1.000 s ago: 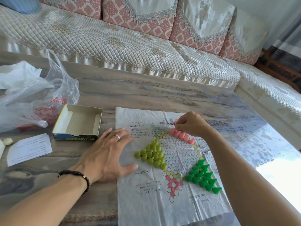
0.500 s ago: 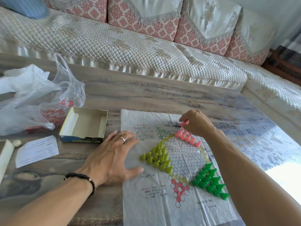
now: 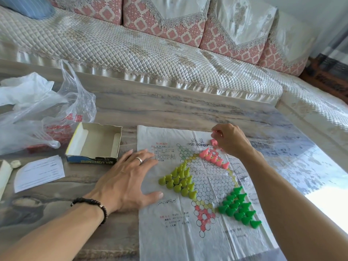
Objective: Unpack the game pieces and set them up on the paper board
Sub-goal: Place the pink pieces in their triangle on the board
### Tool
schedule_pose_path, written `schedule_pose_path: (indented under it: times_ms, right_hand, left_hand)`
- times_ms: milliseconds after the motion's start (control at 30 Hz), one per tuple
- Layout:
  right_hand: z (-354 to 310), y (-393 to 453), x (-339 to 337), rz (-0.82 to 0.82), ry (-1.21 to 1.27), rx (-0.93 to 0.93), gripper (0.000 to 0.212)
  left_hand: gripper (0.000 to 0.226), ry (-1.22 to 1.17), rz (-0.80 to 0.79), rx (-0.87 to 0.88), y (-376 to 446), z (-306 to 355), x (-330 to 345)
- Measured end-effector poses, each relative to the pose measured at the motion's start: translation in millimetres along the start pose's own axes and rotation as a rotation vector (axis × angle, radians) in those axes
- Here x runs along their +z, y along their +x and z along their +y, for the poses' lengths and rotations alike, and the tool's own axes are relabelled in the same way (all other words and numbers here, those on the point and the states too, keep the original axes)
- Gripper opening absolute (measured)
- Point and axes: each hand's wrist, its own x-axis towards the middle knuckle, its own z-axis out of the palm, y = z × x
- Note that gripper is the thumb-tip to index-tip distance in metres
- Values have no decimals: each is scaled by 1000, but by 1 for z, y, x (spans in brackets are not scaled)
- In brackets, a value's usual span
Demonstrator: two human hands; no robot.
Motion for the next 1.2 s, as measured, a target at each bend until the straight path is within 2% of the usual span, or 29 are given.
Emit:
schedule_pose_path:
  times_ms: [67, 167, 267, 333, 767, 1200]
  right_hand:
    - [4, -4, -5, -9, 19, 8, 26]
    - [9, -11, -10, -136, 26, 37, 28]
    - [8, -16, -12, -228, 60, 66, 18]
    - [8, -17, -12, -218, 79, 97, 8]
    - [10, -16, -8, -283, 135, 198, 12]
    - [5, -19, -7, -325, 175, 155, 10]
  left_hand:
    - [92, 3, -4, -1, 0, 0, 0]
    - [93, 29, -11, -4, 0, 0, -1]
    - [93, 41, -19, -7, 0, 0, -1]
    - [93, 41, -21, -6, 0, 0, -1]
    - [92, 22, -13, 2, 1, 0, -2]
    - [91, 33, -20, 1, 0, 0, -2]
